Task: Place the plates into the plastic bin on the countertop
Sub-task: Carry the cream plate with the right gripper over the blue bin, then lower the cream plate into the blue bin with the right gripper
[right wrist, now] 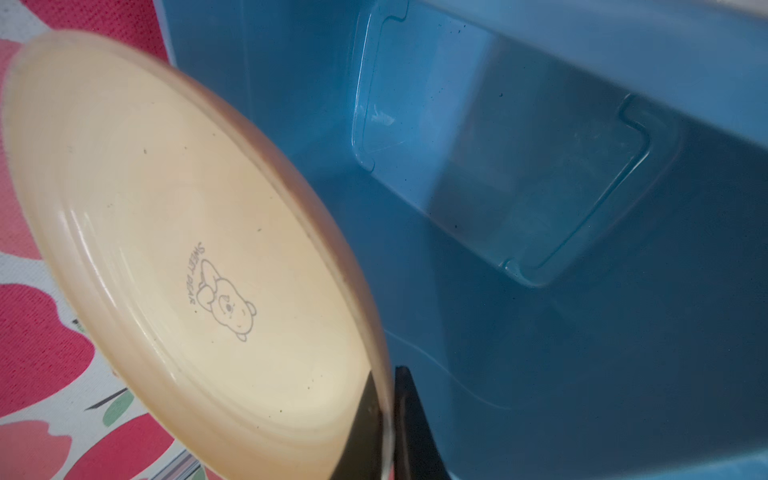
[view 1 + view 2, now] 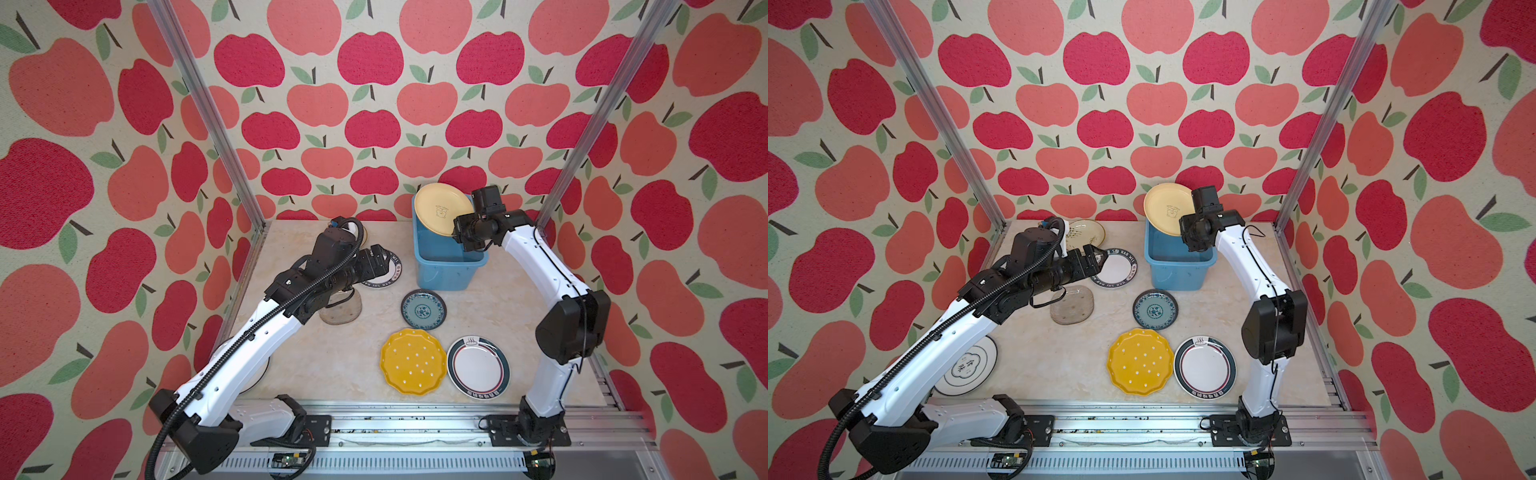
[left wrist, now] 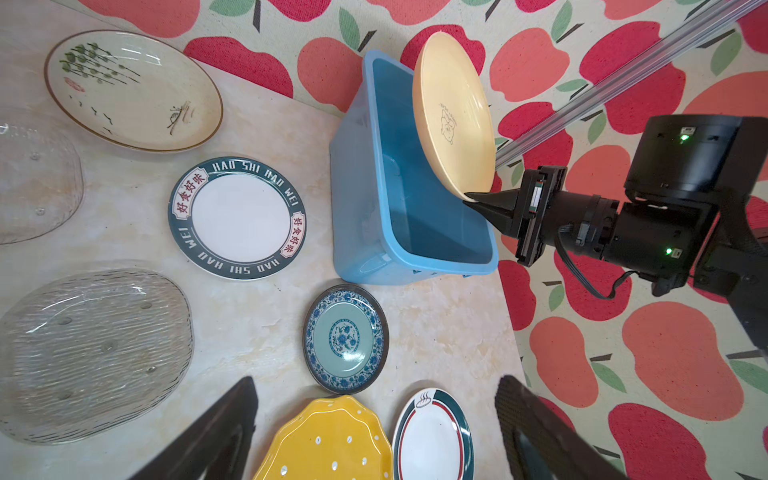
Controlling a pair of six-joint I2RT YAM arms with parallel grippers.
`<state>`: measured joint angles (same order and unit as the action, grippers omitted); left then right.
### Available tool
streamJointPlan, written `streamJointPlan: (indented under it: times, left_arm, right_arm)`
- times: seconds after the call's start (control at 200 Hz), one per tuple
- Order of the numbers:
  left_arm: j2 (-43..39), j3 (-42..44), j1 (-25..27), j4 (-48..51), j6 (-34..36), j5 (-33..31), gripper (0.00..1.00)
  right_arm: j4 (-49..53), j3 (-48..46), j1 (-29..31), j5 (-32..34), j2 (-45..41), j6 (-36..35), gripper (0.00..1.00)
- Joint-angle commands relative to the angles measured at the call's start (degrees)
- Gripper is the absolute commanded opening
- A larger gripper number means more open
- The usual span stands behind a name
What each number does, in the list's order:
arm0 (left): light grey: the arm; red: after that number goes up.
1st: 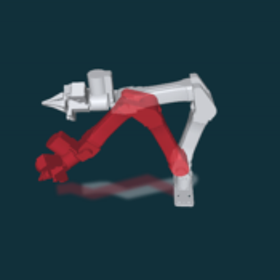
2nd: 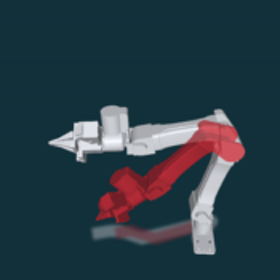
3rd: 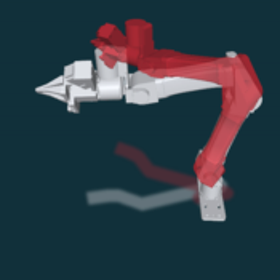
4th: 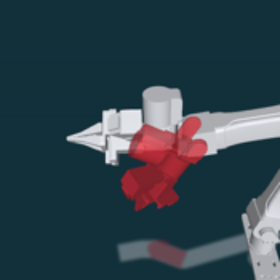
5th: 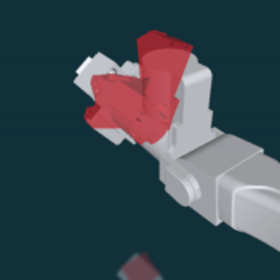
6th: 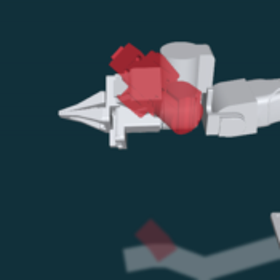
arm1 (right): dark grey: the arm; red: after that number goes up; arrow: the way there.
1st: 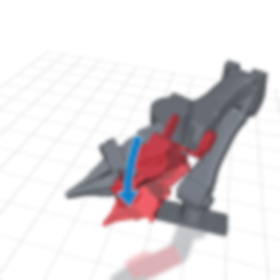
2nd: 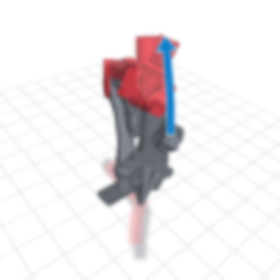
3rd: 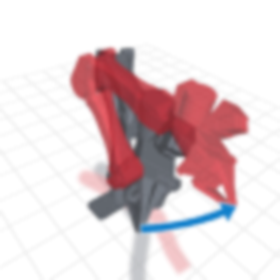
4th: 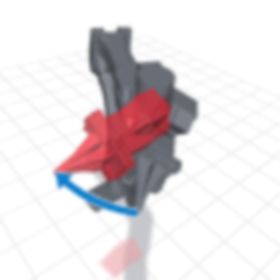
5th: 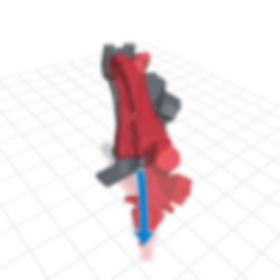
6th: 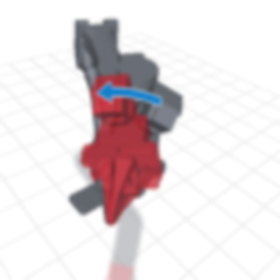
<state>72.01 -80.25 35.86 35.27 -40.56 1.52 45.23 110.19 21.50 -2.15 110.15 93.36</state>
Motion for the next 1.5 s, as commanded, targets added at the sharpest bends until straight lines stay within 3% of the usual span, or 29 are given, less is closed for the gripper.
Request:
streamJointPlan:
  times: [0.0,0.145,0.29,0.485,0.885,1.346,1.496]
  left_arm:
    - [2.97,-2.74,-1.17,-2.15,2.8,3.26,0.92]
    - [7.51,-3.54,-2.62,-4.57,3.07,4.71,0.92]
    - [10.4,-4.4,-3.27,-4.86,2.79,5.82,0.92]
    - [9.9,-3.55,-3.28,-4.22,2.78,5.94,0.92]
    - [5.4,0.87,-3.28,-2.41,2.16,4.02,0.92]
    - [2.09,3.7,-3.01,-0.03,0.78,2.17,0.92]
    - [1.69,3.75,-2.8,0.89,0.82,1.67,0.92]
  right_arm:
    - [5.9,9.41,0.52,3.03,4.81,2.2,0.0]
    - [12.28,17.29,1.12,5.95,9.96,2.86,0.0]
    - [12.93,18.19,1.13,7.2,11.99,3.87,0.0]
    - [14.17,18.38,0.48,7.81,12.45,-0.73,0.0]
    - [9.63,2.98,-4.17,5.69,4.72,-8.17,0.0]
    - [13.08,-2.3,-15.77,4.08,-0.19,-22.29,0.0]
    - [13.04,-4.87,-17.79,3.92,-2.04,-23.58,0.0]
